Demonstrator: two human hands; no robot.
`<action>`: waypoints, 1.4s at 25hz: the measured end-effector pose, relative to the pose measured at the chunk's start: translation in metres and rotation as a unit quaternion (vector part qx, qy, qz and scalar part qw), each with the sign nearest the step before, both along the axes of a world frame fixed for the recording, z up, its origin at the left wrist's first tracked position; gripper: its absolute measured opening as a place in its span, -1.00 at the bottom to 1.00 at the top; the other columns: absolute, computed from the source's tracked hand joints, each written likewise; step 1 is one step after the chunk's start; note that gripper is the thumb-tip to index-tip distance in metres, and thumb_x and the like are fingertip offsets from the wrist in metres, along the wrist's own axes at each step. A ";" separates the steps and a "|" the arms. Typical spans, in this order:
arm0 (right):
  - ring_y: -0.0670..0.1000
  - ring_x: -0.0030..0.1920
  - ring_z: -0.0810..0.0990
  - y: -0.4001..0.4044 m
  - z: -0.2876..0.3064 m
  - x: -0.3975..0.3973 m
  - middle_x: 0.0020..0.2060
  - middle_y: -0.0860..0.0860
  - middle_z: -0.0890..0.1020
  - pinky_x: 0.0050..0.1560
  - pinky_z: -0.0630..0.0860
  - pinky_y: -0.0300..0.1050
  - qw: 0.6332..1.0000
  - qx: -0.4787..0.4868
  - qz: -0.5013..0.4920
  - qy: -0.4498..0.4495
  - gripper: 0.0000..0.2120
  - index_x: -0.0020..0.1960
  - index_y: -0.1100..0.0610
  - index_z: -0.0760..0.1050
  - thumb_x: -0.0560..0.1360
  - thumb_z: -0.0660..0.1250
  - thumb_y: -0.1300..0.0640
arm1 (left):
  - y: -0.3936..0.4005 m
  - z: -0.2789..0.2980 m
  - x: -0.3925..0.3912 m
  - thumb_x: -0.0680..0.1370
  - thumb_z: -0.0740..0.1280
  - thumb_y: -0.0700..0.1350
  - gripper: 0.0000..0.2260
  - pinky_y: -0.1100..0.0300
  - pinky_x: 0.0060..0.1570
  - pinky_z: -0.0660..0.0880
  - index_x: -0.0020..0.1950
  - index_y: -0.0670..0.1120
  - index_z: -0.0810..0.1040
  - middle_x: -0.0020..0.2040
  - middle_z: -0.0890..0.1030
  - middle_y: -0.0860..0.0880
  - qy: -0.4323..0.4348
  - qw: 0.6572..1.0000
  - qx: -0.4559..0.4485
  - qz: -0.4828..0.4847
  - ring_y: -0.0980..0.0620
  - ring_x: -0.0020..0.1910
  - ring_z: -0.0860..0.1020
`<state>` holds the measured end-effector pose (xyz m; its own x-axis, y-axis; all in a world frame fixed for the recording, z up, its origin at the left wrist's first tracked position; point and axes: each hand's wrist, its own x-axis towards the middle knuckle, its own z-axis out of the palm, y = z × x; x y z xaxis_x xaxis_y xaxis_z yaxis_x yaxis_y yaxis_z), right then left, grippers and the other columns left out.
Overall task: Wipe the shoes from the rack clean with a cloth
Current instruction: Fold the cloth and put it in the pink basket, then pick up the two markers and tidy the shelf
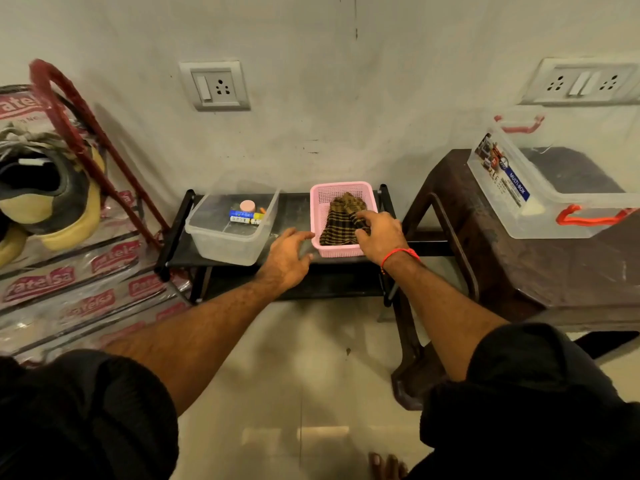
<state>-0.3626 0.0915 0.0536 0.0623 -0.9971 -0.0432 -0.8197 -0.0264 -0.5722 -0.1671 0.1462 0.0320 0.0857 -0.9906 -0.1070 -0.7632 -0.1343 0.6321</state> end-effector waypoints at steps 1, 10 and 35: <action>0.22 0.33 0.43 0.009 0.005 0.010 0.33 0.15 0.51 0.39 0.42 0.15 1.000 -0.003 0.017 -0.008 -0.56 0.44 0.03 0.44 0.57 0.33 0.11 | 0.007 0.008 0.006 0.58 0.44 -0.14 -0.55 -0.12 0.43 0.44 0.46 0.05 0.48 0.58 0.30 -0.10 -0.002 1.000 -0.002 -0.004 -0.17 0.47 0.42; 0.14 0.31 0.46 0.113 0.034 0.122 0.28 0.10 0.54 0.40 0.39 0.10 0.980 -0.020 0.184 -0.068 -0.53 0.46 0.02 0.41 0.56 0.36 0.12 | 0.131 0.049 0.095 0.59 0.43 -0.05 -0.36 -0.14 0.54 0.26 0.61 0.07 0.24 0.67 -0.04 -0.13 -0.093 0.994 0.040 0.046 -0.20 0.62 0.13; 0.10 0.17 0.52 0.244 -0.115 0.451 0.19 0.05 0.57 0.28 0.44 0.14 0.872 0.081 0.473 -0.098 -0.56 0.40 0.07 0.43 0.53 0.35 0.19 | 0.377 -0.083 0.320 0.61 0.36 0.07 -0.32 -0.29 0.34 0.29 0.64 0.04 0.09 0.64 -0.16 -0.15 -0.116 0.887 0.120 0.431 -0.26 0.48 0.22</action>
